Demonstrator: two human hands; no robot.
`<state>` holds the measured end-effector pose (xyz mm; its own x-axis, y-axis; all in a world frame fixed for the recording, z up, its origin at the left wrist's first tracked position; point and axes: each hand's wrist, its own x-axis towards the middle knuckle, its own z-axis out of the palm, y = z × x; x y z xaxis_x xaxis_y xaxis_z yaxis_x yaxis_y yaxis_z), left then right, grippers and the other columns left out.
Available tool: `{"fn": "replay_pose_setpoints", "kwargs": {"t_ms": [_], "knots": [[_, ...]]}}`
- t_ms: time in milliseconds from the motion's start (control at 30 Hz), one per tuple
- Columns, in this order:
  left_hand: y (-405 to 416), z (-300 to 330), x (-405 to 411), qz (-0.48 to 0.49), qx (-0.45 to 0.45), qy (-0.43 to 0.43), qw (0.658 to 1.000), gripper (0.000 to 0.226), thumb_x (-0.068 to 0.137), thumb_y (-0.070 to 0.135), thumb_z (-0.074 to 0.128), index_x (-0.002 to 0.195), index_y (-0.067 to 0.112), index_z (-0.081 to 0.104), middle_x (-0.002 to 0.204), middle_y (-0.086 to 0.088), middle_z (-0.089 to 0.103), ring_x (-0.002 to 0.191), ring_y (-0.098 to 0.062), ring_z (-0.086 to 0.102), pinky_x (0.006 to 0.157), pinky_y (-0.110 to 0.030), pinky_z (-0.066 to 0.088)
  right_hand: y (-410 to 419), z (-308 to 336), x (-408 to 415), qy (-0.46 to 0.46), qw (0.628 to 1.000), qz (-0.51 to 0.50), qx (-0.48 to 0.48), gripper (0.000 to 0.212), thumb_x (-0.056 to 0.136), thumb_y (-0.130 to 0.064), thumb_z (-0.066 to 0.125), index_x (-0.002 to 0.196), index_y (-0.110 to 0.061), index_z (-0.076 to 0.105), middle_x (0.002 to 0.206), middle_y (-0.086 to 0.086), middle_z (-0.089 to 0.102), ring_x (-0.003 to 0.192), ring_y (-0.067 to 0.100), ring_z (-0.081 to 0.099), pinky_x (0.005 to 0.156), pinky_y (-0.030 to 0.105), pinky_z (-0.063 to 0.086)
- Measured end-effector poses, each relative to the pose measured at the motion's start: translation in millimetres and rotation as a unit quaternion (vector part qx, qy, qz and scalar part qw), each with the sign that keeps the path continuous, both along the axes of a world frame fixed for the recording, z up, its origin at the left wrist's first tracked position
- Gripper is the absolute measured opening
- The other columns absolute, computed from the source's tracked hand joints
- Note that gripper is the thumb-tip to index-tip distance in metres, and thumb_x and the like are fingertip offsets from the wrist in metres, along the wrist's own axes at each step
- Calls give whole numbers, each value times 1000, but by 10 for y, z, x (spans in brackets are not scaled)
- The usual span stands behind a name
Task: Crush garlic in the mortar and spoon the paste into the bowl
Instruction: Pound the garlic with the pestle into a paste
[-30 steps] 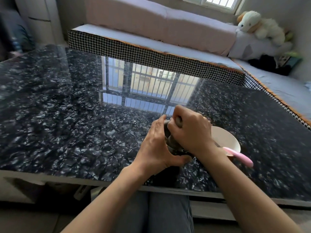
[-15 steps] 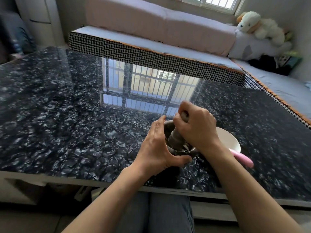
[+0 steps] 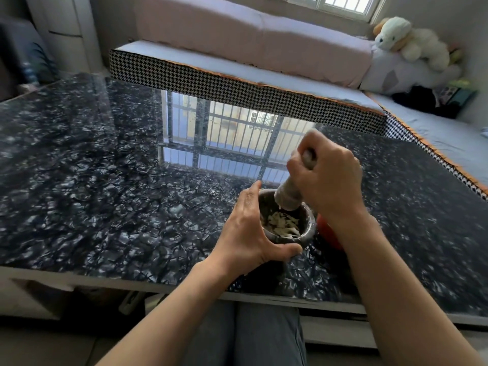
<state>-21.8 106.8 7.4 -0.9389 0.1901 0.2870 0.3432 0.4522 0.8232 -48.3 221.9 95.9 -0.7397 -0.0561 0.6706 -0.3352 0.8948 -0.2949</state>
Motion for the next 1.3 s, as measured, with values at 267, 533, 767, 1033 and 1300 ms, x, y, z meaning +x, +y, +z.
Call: {"fn": "replay_pose_setpoints", "kwargs": {"t_ms": [267,533,767,1033,1300], "knots": [[11,-2,-2,-1,-2,2,1000,124,52,46,82,146,12,8,147,-1,24,133,-9,24,103,-15,20,-65,-146,38,-70,995,30,71,14,80,-22,58,72,-18,46,62,-7,42,58,20,42,52,27,23],[0,8,12,-1,4,8,1000,124,51,45,83,145,12,10,145,1,26,126,1,22,102,-12,18,-163,-327,61,-118,992,19,50,18,82,-24,56,73,-19,42,63,-4,45,59,21,42,58,29,29],[-10,-12,-13,-5,4,4,1000,124,49,45,84,145,13,12,141,1,31,116,6,25,93,-1,18,-20,-69,21,-37,998,-6,-59,14,82,-17,57,73,-19,47,60,-5,48,52,12,46,51,20,32],[-20,-17,-35,-2,5,2,1000,124,49,44,84,145,10,13,140,-1,32,117,3,25,89,9,11,-19,-129,25,-53,998,9,-19,15,81,-19,58,73,-18,46,61,-4,47,59,20,46,58,26,29],[-24,-28,-33,-1,-1,7,1000,124,50,44,84,145,10,12,142,-1,30,118,3,25,91,5,15,-71,-282,27,-96,994,32,39,16,82,-19,57,72,-17,44,61,-2,45,56,22,42,57,28,26]]}}
